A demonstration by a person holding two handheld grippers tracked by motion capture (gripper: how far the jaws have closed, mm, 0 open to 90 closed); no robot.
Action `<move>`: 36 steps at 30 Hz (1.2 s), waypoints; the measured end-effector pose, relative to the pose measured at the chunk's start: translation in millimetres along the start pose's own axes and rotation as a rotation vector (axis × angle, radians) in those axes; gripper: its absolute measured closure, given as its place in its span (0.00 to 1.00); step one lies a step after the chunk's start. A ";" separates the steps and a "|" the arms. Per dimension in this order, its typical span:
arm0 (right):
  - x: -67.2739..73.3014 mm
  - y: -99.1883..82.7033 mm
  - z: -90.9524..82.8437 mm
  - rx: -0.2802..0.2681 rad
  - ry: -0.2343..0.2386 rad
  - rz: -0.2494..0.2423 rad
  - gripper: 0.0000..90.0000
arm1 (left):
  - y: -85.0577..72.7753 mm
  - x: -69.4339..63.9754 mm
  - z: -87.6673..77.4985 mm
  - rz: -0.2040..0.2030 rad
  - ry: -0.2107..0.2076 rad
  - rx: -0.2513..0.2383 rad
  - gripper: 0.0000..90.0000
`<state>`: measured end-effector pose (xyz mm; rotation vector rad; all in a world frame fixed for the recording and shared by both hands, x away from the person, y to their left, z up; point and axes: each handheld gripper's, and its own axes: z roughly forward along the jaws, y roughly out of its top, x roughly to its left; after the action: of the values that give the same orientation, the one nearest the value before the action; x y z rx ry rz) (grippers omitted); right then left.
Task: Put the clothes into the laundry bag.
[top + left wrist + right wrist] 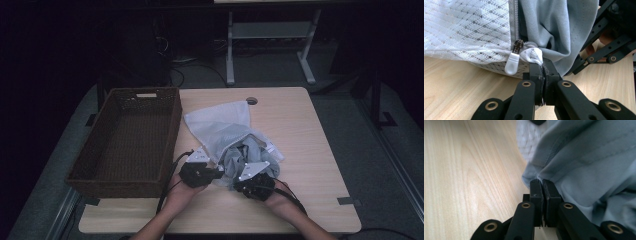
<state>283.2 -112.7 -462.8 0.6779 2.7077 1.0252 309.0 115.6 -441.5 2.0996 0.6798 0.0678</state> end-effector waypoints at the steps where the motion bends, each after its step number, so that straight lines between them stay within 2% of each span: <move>1: -1.3 1.1 -2.5 -0.020 0.006 0.008 0.96 | 0.0 0.1 -0.2 0.001 0.001 0.000 0.97; 7: -16.1 19.1 -27.8 -0.174 -0.016 0.054 0.96 | -0.1 -0.5 -0.7 0.004 0.004 0.003 0.98; 11: -27.0 32.8 -29.5 -0.215 -0.038 0.071 0.96 | 0.5 -1.6 -0.6 0.012 0.008 0.009 0.98; 16: -36.7 47.3 -17.5 -0.217 -0.064 0.085 0.96 | 1.5 -2.2 -0.5 0.042 0.022 0.030 0.98; 25: -56.3 70.8 5.8 -0.193 -0.114 0.133 0.96 | 0.1 -1.0 0.1 0.041 0.013 0.063 0.98; 31: -68.6 81.5 16.8 -0.181 -0.165 0.163 0.96 | -0.6 -1.7 2.1 0.050 -0.010 0.087 0.98; 36: -79.5 87.7 25.4 -0.177 -0.201 0.183 0.96 | -1.4 -2.3 2.1 0.051 -0.012 0.094 0.98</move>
<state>392.2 -77.2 -424.1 0.9519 2.3854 1.1528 307.1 113.5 -443.4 2.2059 0.6334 0.0517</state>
